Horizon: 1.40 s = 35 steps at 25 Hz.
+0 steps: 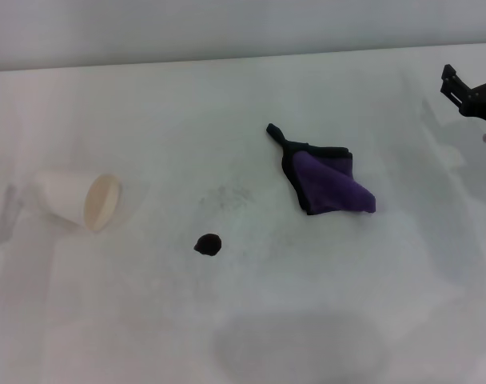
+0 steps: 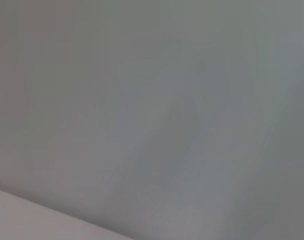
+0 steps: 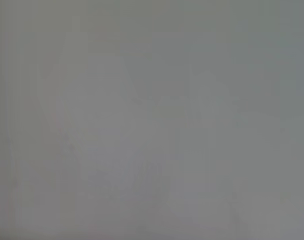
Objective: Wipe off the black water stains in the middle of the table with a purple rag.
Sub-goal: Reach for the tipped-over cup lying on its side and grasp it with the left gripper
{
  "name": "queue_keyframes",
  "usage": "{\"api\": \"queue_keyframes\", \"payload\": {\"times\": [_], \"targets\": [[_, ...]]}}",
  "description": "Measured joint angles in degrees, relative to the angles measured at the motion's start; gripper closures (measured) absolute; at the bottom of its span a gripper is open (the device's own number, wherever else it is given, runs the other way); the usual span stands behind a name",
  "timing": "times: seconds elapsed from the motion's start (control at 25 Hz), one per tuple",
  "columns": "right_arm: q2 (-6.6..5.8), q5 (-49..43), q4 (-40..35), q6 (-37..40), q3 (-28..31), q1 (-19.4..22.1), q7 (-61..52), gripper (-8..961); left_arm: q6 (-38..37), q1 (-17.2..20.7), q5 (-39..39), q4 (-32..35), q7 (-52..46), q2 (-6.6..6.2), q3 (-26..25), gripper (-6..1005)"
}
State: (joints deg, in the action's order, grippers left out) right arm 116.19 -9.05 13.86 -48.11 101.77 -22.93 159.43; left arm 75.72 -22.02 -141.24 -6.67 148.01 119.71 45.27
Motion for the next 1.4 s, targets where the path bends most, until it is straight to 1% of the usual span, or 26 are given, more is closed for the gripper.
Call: {"api": "queue_keyframes", "payload": {"times": [0.32, 0.64, 0.76, 0.88, 1.0, 1.08, 1.16, 1.2, 1.28, 1.32, 1.36, 1.4], "targets": [[0.00, -0.36, 0.03, -0.86, 0.00, 0.45, 0.00, 110, -0.02, -0.05, 0.00, 0.22, 0.00, 0.00, 0.00, 124], [-0.04, -0.17, 0.03, -1.50, 0.00, 0.65, -0.01, 109, 0.14, -0.05, 0.01, 1.31, 0.00, -0.29, 0.33, 125], [-0.06, -0.20, 0.02, -1.74, 0.00, 0.71, 0.00, 110, 0.91, 0.24, 0.07, 3.28, 0.00, -0.31, 0.36, 125], [-0.08, -0.21, 0.03, -2.45, 0.00, 0.72, 0.00, 110, 1.79, 0.35, 0.32, 5.72, -1.53, -0.66, 0.47, 125], [-0.09, -0.30, 0.02, -2.96, 0.00, 0.71, 0.00, 111, 1.45, 1.28, 0.75, 10.22, -6.55, -1.08, 0.56, 126], [-0.09, -0.40, 0.03, -3.14, 0.00, 0.70, 0.00, 111, 1.55, 2.26, 0.98, 13.42, -8.33, -1.15, 0.57, 126], [-0.08, -0.43, 0.02, -3.28, 0.00, 0.69, 0.00, 110, 1.76, 3.31, 3.28, 17.61, -9.35, -1.32, 0.64, 127], [-0.06, -0.44, 0.02, -3.33, 0.00, 0.70, 0.00, 110, 1.74, 3.65, 4.75, 19.22, -9.92, -1.51, 0.62, 128], [-0.05, -0.42, 0.02, -3.44, 0.00, 0.78, -0.01, 110, 1.32, 4.13, 10.33, 22.56, -13.24, -3.02, 0.59, 131], [-0.06, -0.37, 0.02, -3.50, 0.00, 0.80, -0.02, 110, 1.17, 3.93, 15.17, 24.17, -16.95, -5.24, 0.57, 132], [-0.08, -0.29, 0.02, -3.59, 0.00, 0.85, -0.04, 110, 1.31, 3.65, 17.25, 24.63, -18.58, -6.40, 0.62, 133], [-0.10, -0.20, 0.02, -3.67, 0.00, 0.88, -0.06, 109, 1.31, 3.65, 17.25, 24.63, -18.58, -6.40, 0.62, 134]]}}
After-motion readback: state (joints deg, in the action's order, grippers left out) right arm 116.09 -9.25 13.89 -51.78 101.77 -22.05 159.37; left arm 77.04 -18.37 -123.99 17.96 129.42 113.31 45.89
